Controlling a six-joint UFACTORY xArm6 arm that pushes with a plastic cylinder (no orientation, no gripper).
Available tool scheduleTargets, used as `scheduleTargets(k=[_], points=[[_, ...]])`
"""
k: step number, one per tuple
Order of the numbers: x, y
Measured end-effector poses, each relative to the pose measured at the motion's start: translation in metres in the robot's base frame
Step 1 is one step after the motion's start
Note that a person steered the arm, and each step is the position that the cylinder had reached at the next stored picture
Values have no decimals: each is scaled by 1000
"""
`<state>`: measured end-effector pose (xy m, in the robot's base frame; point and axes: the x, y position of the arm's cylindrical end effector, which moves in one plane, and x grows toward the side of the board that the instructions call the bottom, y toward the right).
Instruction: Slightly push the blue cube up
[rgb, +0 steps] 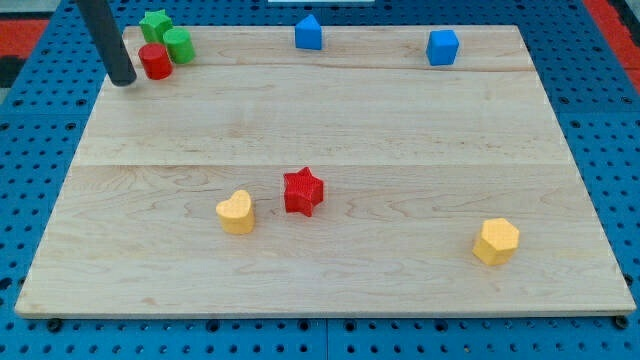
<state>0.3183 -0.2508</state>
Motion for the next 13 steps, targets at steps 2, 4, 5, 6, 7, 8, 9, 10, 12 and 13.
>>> scheduleTargets(k=[2, 4, 5, 6, 7, 8, 9, 10, 12, 13], points=[[6, 1], [9, 1], [25, 26], [34, 88], [31, 151], [23, 214], [9, 274], [-2, 333], [-39, 439], [-65, 429]])
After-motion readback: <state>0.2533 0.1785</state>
